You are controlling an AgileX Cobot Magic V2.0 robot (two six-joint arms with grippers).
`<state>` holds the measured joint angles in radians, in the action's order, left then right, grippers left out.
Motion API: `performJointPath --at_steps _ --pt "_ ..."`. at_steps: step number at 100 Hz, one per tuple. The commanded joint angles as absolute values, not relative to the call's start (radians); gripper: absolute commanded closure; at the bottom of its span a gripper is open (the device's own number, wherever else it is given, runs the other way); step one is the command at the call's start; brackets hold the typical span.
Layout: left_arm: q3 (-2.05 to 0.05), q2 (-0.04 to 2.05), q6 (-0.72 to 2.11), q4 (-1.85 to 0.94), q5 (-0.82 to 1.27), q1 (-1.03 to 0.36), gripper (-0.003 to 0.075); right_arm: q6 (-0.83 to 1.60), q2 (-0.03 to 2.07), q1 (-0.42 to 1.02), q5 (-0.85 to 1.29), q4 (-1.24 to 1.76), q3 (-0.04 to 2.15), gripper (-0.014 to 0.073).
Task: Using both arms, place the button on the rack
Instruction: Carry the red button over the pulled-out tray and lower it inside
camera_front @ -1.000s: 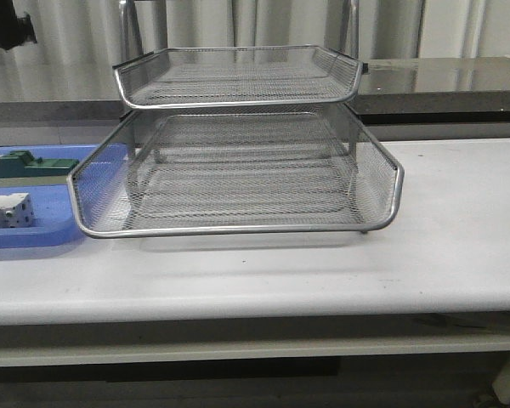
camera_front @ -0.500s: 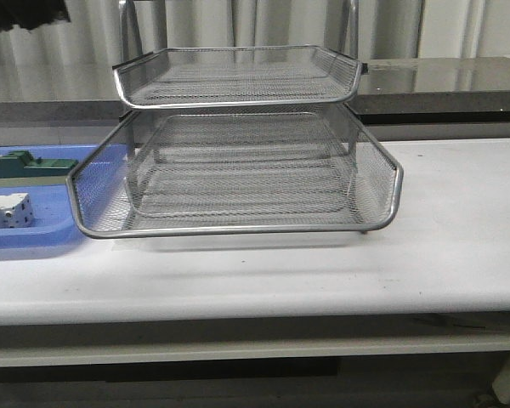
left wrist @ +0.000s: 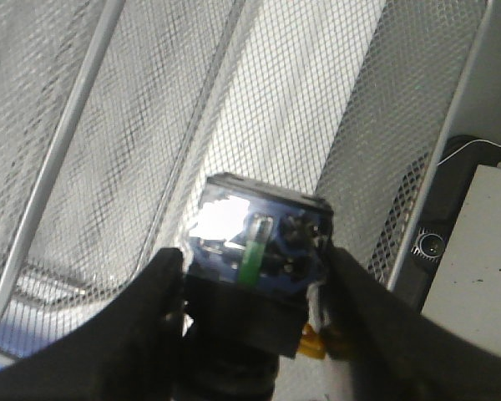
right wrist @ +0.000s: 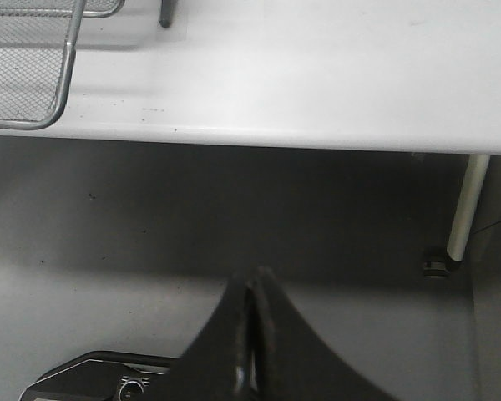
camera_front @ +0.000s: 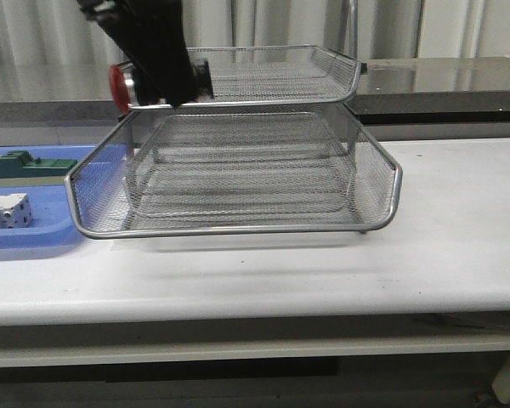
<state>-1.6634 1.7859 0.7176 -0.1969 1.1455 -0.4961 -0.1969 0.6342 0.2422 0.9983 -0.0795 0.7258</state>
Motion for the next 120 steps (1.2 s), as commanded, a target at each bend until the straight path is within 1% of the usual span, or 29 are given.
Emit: performJointPath --at_steps 1,15,50,55,61,72,73,75,77,78,82,91,103,120 --pt "-1.689 1.773 0.722 -0.221 1.062 -0.523 0.0716 -0.194 0.633 0.237 0.950 -0.095 0.759 0.0662" --pt "-1.689 1.828 0.722 -0.221 1.016 -0.546 0.0716 -0.194 0.633 0.237 0.950 -0.095 0.759 0.0662" --pt "-1.689 1.886 0.724 -0.230 1.014 -0.557 0.0708 -0.194 0.633 0.237 0.950 -0.095 0.759 0.0662" --pt "-1.689 1.886 0.724 -0.232 1.014 -0.557 0.0682 -0.194 0.633 0.237 0.950 -0.095 0.759 0.0662" --pt "-1.689 1.886 0.724 -0.232 1.014 -0.557 0.0631 -0.194 0.633 0.237 0.950 -0.095 0.759 0.0662" --pt "-1.689 1.886 0.724 -0.239 1.014 -0.557 0.0484 -0.194 0.633 0.237 0.950 -0.095 0.759 0.0662" --pt "-1.689 1.886 0.724 -0.239 1.014 -0.557 0.0454 -0.194 0.633 0.237 0.950 -0.095 0.759 0.0662" --pt "-1.689 1.886 0.724 -0.241 1.014 -0.557 0.0443 -0.194 0.633 0.237 0.950 -0.095 0.759 0.0662" --pt "-1.689 1.886 0.724 -0.241 1.014 -0.557 0.0405 -0.194 0.633 0.237 0.950 -0.095 0.759 0.0662" --pt "-1.689 1.886 0.724 -0.241 1.014 -0.557 0.0405 -0.194 0.633 0.237 0.950 -0.095 0.759 0.0662" --pt "-1.689 1.886 0.724 -0.243 1.014 -0.557 0.0343 -0.194 0.633 0.237 0.950 -0.095 0.759 0.0662" --pt "-1.689 1.886 0.724 -0.246 1.014 -0.557 0.0265 -0.194 0.633 0.237 0.950 -0.095 0.759 0.0662" --pt "-1.689 1.886 0.724 -0.246 1.014 -0.557 0.0232 -0.194 0.633 0.237 0.950 -0.095 0.759 0.0662" --pt "-1.691 1.886 0.724 -0.246 1.014 -0.557 0.0231 -0.194 0.633 0.237 0.950 -0.095 0.759 0.0662"
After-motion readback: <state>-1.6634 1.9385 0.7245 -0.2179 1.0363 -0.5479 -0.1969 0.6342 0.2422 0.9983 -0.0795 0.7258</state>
